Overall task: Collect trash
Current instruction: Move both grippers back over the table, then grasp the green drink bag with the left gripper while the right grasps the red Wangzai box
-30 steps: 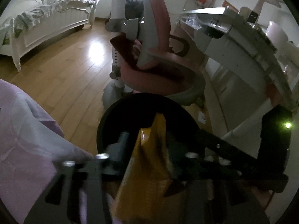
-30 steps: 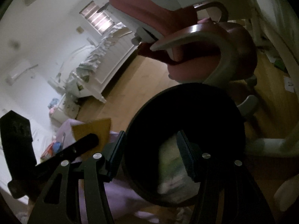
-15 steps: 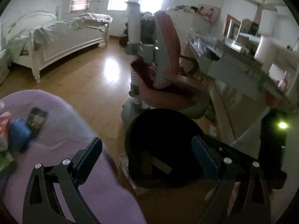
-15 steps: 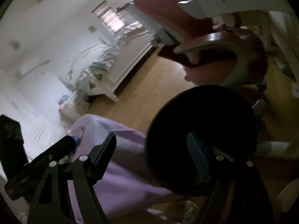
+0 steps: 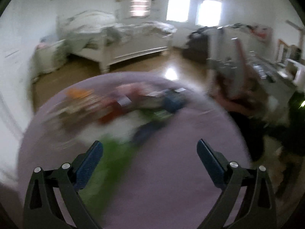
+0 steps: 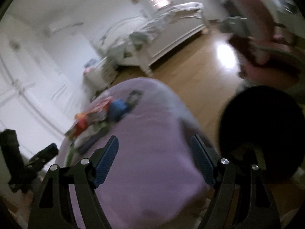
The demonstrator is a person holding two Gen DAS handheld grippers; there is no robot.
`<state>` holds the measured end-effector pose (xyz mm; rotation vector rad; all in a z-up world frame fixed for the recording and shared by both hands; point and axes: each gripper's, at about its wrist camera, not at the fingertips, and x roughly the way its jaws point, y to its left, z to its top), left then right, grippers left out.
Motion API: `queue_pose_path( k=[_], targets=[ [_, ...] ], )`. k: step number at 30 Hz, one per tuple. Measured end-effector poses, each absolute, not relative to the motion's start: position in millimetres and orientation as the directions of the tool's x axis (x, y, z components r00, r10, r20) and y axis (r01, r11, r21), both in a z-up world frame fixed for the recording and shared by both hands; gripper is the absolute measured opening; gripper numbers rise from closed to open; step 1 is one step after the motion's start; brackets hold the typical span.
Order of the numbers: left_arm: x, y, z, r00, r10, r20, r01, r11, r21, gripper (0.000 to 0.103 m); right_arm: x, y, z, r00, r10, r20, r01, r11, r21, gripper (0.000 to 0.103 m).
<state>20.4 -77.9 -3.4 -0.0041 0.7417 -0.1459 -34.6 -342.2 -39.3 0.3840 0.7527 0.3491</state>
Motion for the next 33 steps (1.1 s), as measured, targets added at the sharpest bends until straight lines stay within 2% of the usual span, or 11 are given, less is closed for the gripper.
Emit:
queue_pose_path(
  k=[5,10,16,18,22,23,24,25,30,32,33],
  targets=[
    [21.9,-24.9,-33.4,0.646,-0.118,-0.754,0.087,0.993,-0.08,0.098,-0.1,-270.9,-21.9,0.621,0.489,-0.613,-0.266,0.867,0.422,0.077],
    [24.2,-6.4,-44.7,0.625,-0.164,-0.763,0.121,0.986,-0.113,0.098,47.8,-207.7,-13.4,0.569,0.499,-0.653,-0.321,0.867,0.382,0.077],
    [31.5,-8.8,-53.6,0.597,-0.208,-0.774,0.174,0.976,-0.129,0.097,103.0,-144.3,-19.3,0.542,0.404,-0.737,-0.324,0.91,0.26,0.077],
    [35.0,-8.9,-54.8,0.586,-0.222,-0.779,0.181,0.973,-0.141,0.09,115.1,-130.0,-26.8,0.535,0.369,-0.76,-0.314,0.922,0.226,0.077],
    [41.6,-5.6,-58.4,0.564,-0.238,-0.791,0.183,0.97,-0.162,0.067,131.0,-119.6,-42.9,0.525,0.325,-0.787,-0.281,0.938,0.201,0.077],
    [42.4,-5.5,-58.3,0.56,-0.25,-0.789,0.192,0.967,-0.17,0.06,132.5,-117.7,-44.8,0.53,0.312,-0.788,-0.28,0.942,0.185,0.074],
    [42.5,-5.5,-58.0,0.56,-0.253,-0.789,0.194,0.966,-0.172,0.059,133.4,-116.9,-47.1,0.536,0.3,-0.789,-0.281,0.945,0.168,0.067],
    [42.5,-5.0,-58.2,0.561,-0.256,-0.787,0.193,0.965,-0.177,0.057,134.1,-116.4,-48.9,0.535,0.287,-0.795,-0.282,0.947,0.153,0.053],
    [40.5,8.4,-56.7,0.58,-0.302,-0.757,0.158,0.953,-0.259,0.046,121.8,-128.4,-48.4,0.544,0.35,-0.762,-0.299,0.93,0.213,0.053],
    [37.8,12.6,-53.7,0.593,-0.328,-0.736,0.151,0.942,-0.298,0.025,110.2,-137.9,-42.1,0.554,0.395,-0.733,-0.308,0.915,0.26,0.053],
    [34.8,14.2,-51.0,0.601,-0.338,-0.724,0.144,0.937,-0.318,0.022,103.6,-143.2,-38.0,0.56,0.417,-0.716,-0.314,0.906,0.282,0.053]
  ],
)
